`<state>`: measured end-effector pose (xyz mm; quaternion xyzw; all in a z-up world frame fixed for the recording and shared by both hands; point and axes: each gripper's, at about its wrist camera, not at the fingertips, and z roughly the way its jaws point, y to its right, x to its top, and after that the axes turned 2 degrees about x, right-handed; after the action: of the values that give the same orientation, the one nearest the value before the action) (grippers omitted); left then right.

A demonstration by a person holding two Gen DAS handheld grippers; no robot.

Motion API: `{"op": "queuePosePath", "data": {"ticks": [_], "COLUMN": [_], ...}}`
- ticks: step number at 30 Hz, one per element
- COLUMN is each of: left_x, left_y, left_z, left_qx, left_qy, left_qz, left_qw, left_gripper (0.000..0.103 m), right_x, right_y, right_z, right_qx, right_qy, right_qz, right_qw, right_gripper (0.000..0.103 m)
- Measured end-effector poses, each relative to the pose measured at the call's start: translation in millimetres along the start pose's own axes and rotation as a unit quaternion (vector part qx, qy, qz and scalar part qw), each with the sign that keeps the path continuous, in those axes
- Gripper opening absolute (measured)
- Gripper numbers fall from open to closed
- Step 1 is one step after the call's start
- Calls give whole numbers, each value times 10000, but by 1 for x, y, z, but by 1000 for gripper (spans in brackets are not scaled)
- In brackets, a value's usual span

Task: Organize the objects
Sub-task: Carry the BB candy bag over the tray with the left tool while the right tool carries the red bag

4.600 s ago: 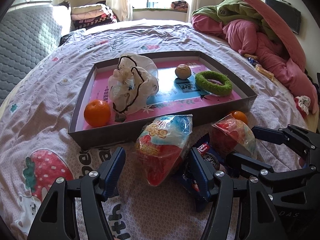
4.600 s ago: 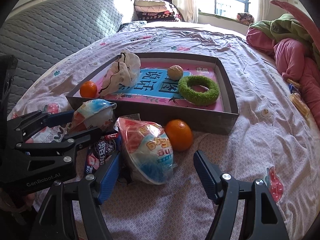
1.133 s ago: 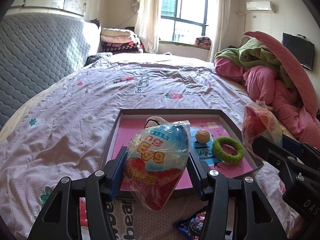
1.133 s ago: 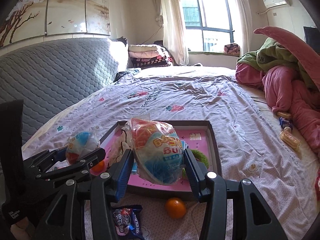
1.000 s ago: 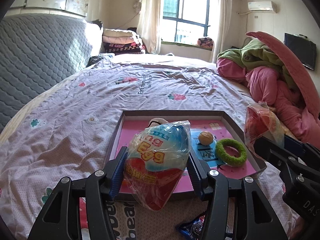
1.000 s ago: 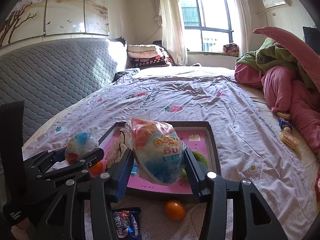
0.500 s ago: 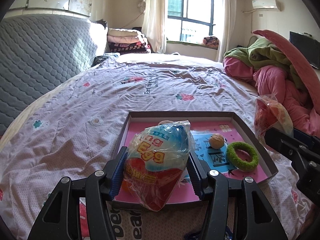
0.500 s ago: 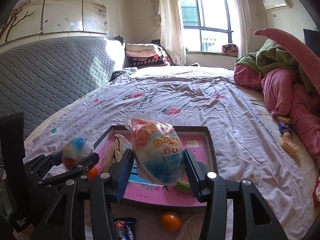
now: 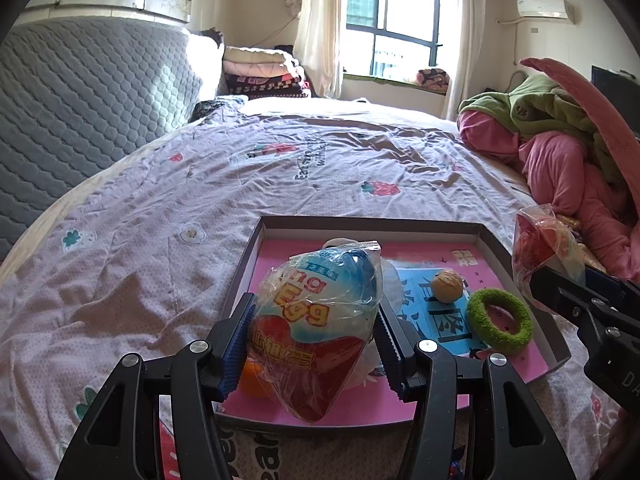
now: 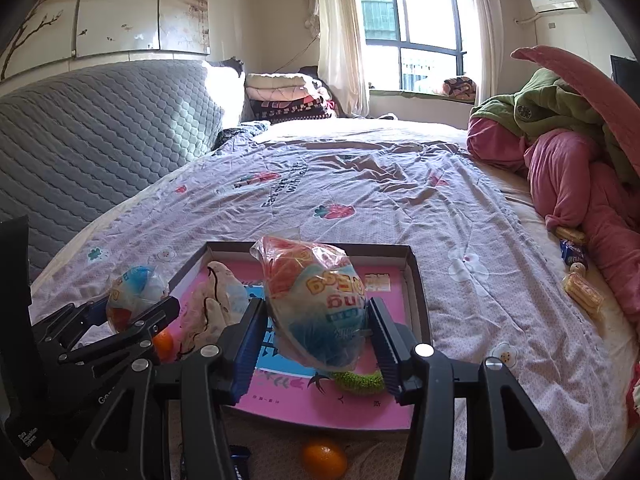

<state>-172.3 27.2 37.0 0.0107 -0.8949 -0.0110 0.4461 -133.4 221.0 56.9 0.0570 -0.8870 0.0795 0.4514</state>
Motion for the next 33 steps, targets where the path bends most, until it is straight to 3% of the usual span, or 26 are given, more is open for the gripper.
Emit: {"op": "queuePosePath", "data": {"ticks": [17,33], "left_x": [-16,-21], "left_y": [17,19], "left_z": [8,28], "left_qx": [-18,61], "left_qy": [-286,-555], "left_qz": [488,596], "left_qw": [9984,9967], "left_gripper": [58,58], "right_x": [-23,-35], "right_y": [2,-11], "right_z": [24,44], "right_qx": [48,128], "right_qy": [-558,-948], "right_qz": [-197,-478], "right_qw": [9982,9943], "right_gripper": [52,52]}}
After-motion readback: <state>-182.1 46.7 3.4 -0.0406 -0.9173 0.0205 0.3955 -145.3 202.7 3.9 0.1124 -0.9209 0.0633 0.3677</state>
